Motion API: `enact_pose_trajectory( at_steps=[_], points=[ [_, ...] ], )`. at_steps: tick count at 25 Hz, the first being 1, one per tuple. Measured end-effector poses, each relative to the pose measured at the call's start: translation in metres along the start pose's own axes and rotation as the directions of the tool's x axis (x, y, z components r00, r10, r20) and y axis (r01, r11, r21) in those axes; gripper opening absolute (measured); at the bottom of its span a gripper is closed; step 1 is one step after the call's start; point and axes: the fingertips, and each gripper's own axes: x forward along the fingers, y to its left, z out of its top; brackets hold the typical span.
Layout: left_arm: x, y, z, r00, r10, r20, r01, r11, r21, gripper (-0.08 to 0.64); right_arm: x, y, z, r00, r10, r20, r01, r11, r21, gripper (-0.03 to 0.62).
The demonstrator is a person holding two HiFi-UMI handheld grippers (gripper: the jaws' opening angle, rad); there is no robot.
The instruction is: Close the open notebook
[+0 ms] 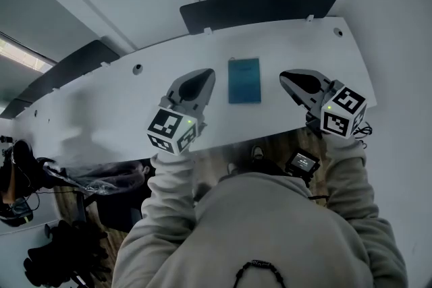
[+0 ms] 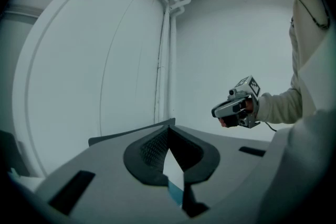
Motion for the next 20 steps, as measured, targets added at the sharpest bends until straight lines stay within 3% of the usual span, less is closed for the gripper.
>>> enact_pose_trajectory(
  at_steps=[3,9,13,20],
  points=[
    [0.002,0.011,0.015,0.999,0.027,0.018,-0.027,1.000,-0.004,-0.005,0.004,-0.009,0.021,1.000,0.000,0.008,0.000,0.998,-0.067,0.018],
    [0.001,0.021,0.024,0.992,0.062,0.107,-0.050,0.992,-0.115,-0.005,0.011,-0.025,0.038,0.997,-0.025,0.072,0.027,1.000,-0.016,0.018],
    [0.001,0.024,0.019,0.992,0.094,0.084,-0.086,0.992,-0.097,-0.005,0.014,-0.027,0.034,0.998,0.001,0.058,0.000,1.000,-0.009,0.017],
    [0.015,0.021,0.022,0.994,0.079,0.079,-0.072,0.993,-0.094,-0.005,0.018,-0.036,0.036,0.999,0.025,0.042,-0.024,1.000,-0.020,0.017]
  ],
)
